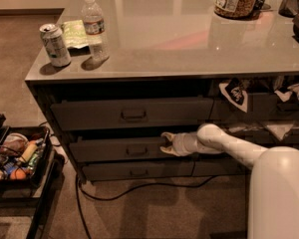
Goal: Open middle drawer
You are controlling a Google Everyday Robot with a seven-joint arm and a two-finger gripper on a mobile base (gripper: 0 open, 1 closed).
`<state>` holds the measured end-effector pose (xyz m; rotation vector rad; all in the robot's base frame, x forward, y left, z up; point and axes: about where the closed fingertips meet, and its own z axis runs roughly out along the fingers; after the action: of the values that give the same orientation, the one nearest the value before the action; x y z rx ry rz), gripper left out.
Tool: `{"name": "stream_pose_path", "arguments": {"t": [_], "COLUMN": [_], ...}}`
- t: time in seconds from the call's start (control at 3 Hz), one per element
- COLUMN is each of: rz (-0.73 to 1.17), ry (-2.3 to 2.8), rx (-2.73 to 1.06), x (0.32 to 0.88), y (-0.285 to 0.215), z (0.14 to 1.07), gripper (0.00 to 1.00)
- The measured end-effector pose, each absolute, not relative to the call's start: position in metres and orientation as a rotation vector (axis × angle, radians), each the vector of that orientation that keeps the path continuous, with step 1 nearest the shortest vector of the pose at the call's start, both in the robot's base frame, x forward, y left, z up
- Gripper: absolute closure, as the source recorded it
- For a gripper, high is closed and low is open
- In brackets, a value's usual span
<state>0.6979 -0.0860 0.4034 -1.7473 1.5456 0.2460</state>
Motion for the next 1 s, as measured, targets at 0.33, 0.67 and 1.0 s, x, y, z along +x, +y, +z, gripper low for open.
{"name": "stream_pose_path", "arguments": {"t": [0.33,0.67,1.0], "rz": [0.246,0.340,0.343], "ry": [1.546,1.559,1.560], "rx": [-1.747,-1.783,-1.784], "x": [0.698,0.685,0.685], "y": [-0.086,-0.082,-0.084], "z": [0.406,0.412,0.414], "gripper": [1.00,1.00,1.00]}}
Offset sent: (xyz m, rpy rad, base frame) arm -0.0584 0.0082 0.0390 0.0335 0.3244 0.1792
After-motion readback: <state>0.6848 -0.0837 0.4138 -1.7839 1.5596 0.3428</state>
